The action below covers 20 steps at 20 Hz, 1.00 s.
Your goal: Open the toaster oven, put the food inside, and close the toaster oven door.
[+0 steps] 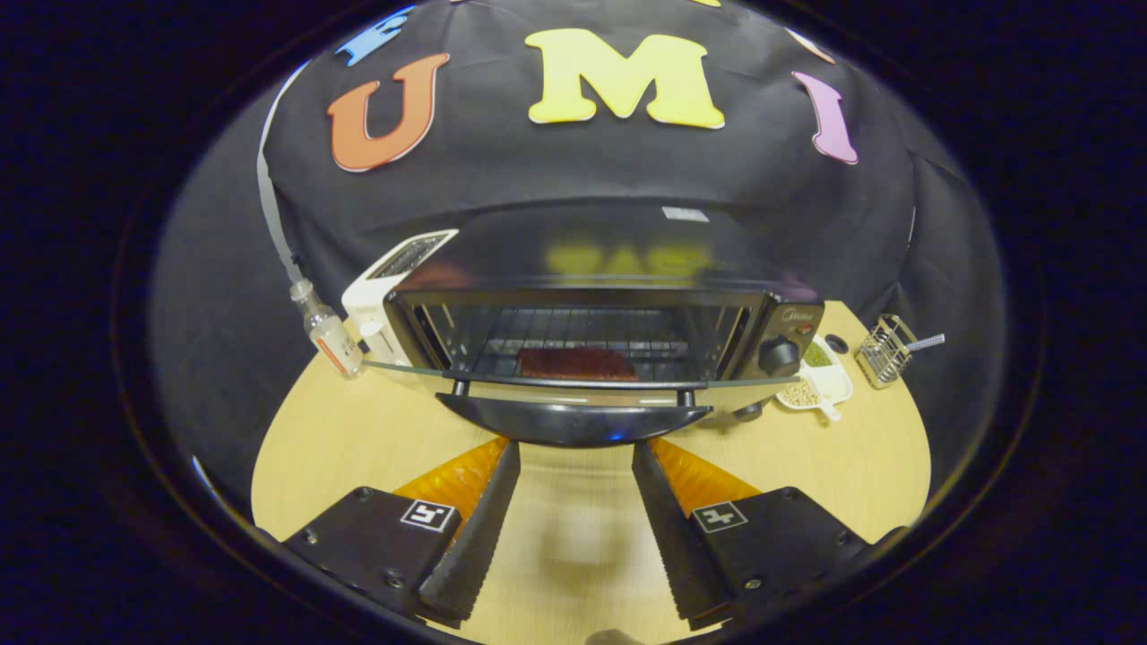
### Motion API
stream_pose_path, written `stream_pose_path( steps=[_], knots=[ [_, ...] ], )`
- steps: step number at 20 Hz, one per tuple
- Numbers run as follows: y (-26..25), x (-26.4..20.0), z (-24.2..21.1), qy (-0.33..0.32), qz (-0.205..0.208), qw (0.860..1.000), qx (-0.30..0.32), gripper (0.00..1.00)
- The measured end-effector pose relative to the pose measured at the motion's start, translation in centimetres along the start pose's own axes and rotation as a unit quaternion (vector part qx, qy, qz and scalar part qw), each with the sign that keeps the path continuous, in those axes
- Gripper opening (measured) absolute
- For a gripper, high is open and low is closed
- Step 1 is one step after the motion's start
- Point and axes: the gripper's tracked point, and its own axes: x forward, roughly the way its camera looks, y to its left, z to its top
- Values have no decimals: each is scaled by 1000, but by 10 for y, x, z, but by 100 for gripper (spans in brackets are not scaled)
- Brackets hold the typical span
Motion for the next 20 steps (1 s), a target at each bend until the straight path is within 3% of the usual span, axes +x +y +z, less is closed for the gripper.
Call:
stream_pose_path(
  steps=[8, 15, 18, 20],
  knots=[
    [-23, -65, 43, -80, -4, 996, -26, 82],
    [-93, -187, 100, -181, -40, 983, -2, 82],
    [-125, -246, 127, -239, -47, 970, 12, 82],
    [-153, -280, 136, -273, -56, 960, 12, 89]
  ],
)
